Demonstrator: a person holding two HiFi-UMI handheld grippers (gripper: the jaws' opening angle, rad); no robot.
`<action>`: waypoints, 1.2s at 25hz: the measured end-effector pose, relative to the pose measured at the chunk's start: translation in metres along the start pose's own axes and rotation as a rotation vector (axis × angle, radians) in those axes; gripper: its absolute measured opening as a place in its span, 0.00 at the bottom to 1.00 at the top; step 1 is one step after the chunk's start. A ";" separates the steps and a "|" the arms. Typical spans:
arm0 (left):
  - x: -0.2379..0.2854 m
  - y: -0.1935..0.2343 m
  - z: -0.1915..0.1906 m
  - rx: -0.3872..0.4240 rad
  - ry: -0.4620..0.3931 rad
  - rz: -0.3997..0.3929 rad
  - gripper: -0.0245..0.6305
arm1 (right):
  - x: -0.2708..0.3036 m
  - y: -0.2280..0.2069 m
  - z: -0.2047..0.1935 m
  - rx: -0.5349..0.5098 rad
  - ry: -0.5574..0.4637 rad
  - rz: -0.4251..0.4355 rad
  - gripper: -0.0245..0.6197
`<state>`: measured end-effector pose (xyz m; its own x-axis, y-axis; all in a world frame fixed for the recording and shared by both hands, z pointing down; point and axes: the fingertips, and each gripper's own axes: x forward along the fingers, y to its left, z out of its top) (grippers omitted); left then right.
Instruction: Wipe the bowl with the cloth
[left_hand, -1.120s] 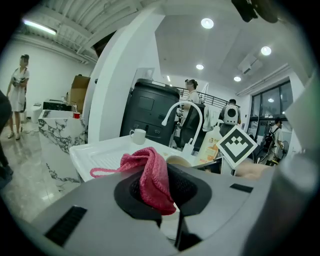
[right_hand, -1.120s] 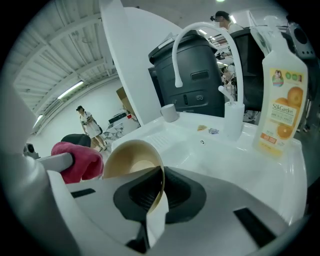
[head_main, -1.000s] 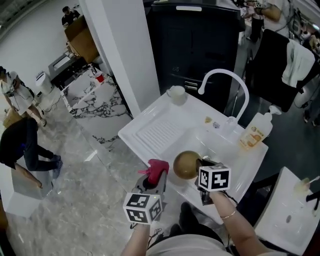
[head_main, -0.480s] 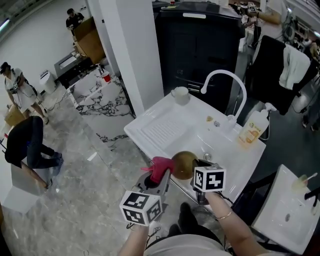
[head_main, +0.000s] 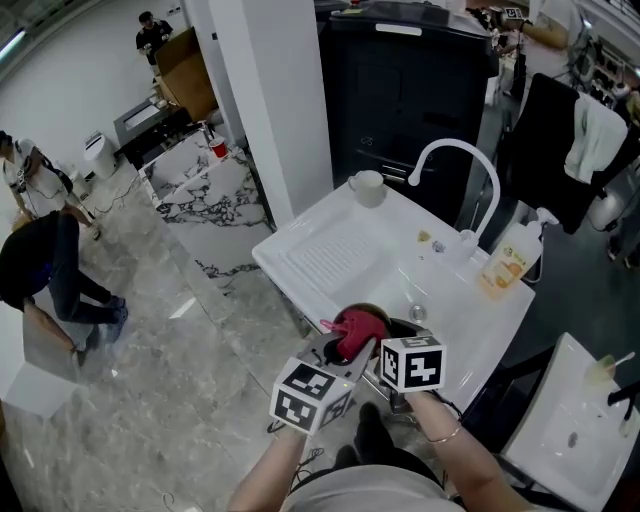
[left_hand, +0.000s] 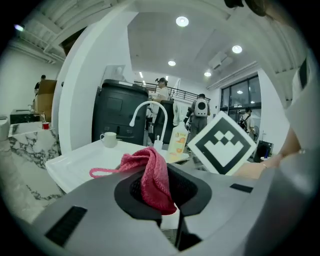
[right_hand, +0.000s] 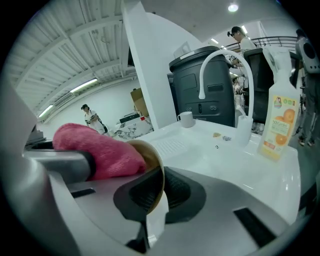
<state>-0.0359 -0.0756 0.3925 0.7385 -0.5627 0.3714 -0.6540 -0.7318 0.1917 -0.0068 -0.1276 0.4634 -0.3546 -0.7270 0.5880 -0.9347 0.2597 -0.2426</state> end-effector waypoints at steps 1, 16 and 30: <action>0.004 0.004 -0.002 -0.016 0.009 0.006 0.11 | 0.000 0.001 0.000 -0.011 -0.004 0.004 0.06; 0.045 0.066 -0.022 -0.171 0.067 0.267 0.11 | 0.018 -0.021 0.000 -0.006 -0.003 -0.032 0.06; 0.011 0.069 -0.016 -0.293 -0.071 0.216 0.11 | 0.035 -0.037 0.004 0.033 -0.012 -0.049 0.06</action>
<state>-0.0756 -0.1267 0.4242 0.5811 -0.7251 0.3695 -0.8076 -0.4578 0.3717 0.0158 -0.1655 0.4899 -0.3075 -0.7460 0.5906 -0.9497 0.2020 -0.2393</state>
